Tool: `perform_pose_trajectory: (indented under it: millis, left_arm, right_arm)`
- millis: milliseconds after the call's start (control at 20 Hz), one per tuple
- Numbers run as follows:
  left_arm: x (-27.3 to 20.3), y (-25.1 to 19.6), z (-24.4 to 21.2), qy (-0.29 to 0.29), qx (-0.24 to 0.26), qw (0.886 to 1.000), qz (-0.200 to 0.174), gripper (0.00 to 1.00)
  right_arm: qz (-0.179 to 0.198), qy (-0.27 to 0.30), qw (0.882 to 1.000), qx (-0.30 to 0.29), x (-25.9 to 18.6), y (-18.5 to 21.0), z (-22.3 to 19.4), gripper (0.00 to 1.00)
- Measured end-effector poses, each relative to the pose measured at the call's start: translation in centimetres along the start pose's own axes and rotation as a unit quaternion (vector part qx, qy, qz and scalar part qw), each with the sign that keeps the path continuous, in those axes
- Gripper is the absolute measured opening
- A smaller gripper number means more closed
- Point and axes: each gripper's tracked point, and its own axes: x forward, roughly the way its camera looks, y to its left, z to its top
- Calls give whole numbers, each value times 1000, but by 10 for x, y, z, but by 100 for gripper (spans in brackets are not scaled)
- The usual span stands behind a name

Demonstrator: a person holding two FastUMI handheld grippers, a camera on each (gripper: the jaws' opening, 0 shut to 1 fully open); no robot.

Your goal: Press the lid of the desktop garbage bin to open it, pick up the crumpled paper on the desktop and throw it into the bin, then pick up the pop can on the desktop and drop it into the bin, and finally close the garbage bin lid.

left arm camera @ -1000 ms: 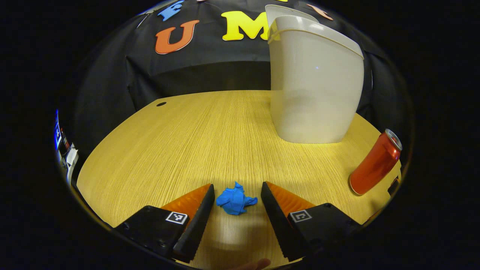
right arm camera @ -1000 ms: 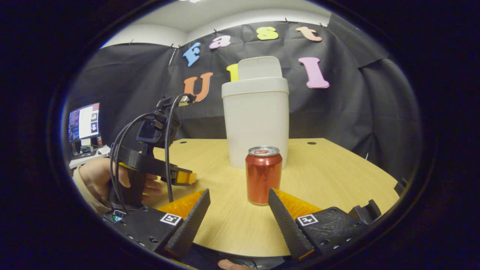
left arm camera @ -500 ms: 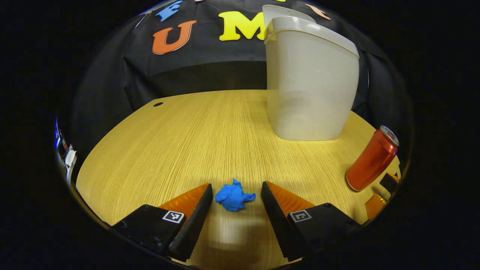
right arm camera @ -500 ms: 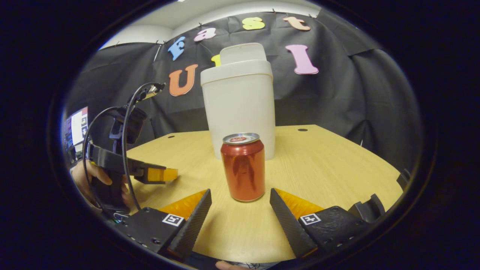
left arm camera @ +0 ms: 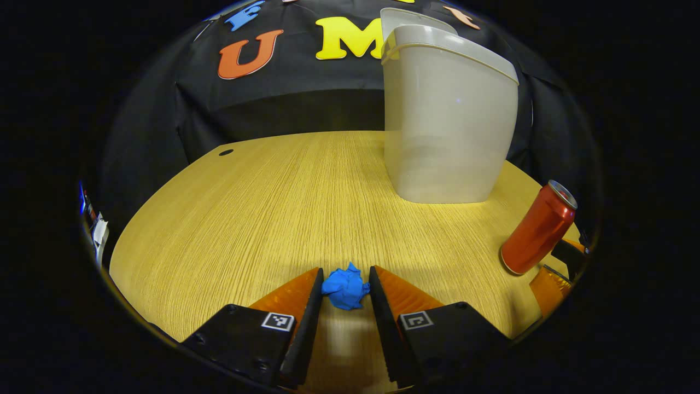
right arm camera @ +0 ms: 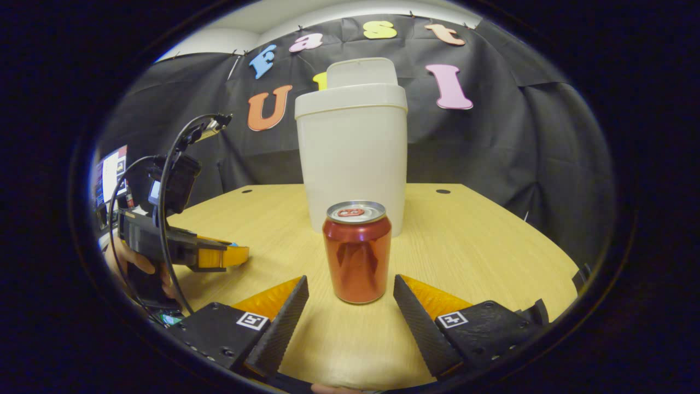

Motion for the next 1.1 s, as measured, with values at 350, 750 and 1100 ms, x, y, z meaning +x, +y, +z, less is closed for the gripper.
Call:
perform_pose_trajectory:
  millis: [350,750,1100]
  left_arm:
    - [-1,2,-1,-3,-5,1000,-3,33]
    - [0,2,-2,-5,-5,1000,-4,32]
    - [0,0,0,-6,-2,1000,-9,32]
  right_arm:
    - [-35,-10,999,-35,21,1,21,96]
    - [-51,42,997,29,42,-7,21,96]
    - [-62,43,996,57,38,-9,28,82]
